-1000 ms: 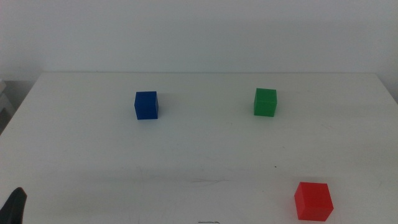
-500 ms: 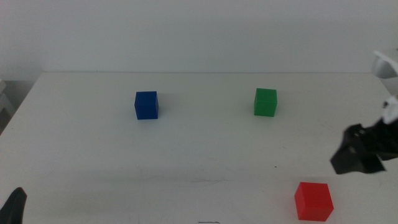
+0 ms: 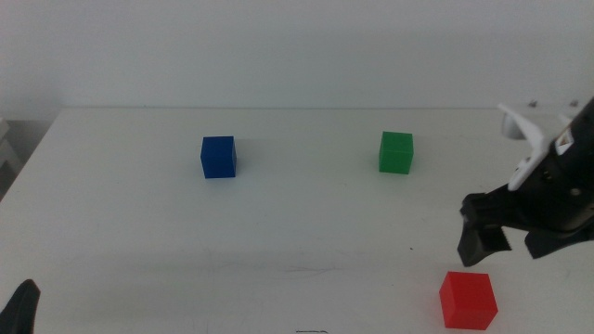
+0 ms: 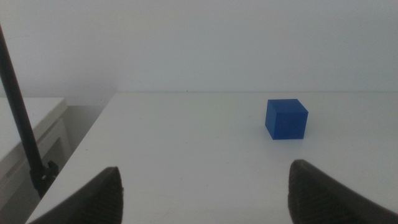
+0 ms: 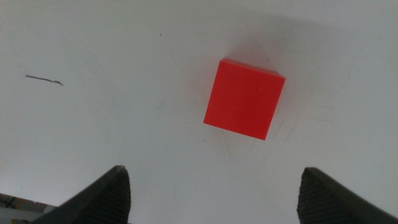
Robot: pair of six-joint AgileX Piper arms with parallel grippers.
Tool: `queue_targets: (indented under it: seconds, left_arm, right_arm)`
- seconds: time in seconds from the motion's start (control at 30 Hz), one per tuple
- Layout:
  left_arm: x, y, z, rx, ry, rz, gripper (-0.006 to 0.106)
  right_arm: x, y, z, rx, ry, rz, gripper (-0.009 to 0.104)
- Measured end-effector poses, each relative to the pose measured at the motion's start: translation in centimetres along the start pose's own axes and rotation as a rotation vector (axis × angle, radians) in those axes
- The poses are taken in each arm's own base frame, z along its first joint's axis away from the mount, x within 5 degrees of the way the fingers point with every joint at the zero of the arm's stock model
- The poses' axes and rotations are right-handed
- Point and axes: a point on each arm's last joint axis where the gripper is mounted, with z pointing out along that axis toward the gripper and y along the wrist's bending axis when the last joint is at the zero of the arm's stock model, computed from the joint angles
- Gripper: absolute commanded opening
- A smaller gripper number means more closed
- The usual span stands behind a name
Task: Stack red cubes first, then green, then blue cubes in a specific spot.
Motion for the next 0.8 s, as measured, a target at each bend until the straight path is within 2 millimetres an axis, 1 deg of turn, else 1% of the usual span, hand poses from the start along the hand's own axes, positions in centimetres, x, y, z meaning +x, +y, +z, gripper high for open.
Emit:
queue_targets:
  seconds: [0.17,0.3,0.4,0.6,0.8]
  left_arm:
    - [0.0,0.0,0.0,0.0,0.0,0.0,0.088]
    - [0.0,0.0,0.0,0.0,0.0,0.0,0.088]
    - [0.0,0.0,0.0,0.0,0.0,0.0,0.088]
    - [0.0,0.0,0.0,0.0,0.0,0.0,0.088]
    - [0.0,0.0,0.0,0.0,0.0,0.0,0.088]
  right_arm:
    - [-0.7,0.2,1.9,0.041,0.057,0.089,0.091]
    - [-1.6,-0.2,4.0,0.168,0.081,0.21,0.091]
    - [-2.0,-0.3,5.5,0.228,0.096,0.256,0.091]
    - [-2.3,0.4,7.5,0.221,0.114,0.259,0.091]
    - [-1.4,0.6,9.5,0.173,0.1,0.267,0.091]
